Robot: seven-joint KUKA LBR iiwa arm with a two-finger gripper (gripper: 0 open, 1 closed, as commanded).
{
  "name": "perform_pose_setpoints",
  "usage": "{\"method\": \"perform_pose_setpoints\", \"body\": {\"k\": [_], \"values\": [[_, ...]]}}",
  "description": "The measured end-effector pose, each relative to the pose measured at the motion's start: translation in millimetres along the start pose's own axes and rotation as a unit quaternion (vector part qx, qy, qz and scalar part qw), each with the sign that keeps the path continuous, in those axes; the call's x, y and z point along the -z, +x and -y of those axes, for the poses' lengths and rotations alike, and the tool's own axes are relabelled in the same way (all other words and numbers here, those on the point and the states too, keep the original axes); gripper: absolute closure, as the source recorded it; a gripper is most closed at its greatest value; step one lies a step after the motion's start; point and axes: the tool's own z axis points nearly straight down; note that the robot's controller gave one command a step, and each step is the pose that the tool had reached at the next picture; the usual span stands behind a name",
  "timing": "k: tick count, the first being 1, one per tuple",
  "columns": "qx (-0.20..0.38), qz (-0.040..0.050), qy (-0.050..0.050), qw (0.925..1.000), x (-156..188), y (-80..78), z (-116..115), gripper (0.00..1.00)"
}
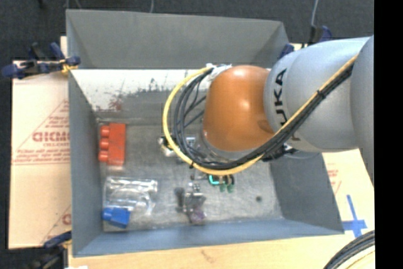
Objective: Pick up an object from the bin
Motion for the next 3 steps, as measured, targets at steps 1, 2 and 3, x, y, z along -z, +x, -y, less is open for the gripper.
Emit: {"method": "perform_pose_setpoints", "body": {"k": [1, 2, 3], "values": [[0.100, 0.0161, 0.000, 0.9949, -89.5, 9.0, -102.7, 0.00], [0.228, 0.0054, 0.001, 0.9735, -63.9, 7.4, -97.3, 0.00], [0.135, 0.0032, 0.000, 0.9909, -64.8, 5.4, -85.5, 0.00]]}}
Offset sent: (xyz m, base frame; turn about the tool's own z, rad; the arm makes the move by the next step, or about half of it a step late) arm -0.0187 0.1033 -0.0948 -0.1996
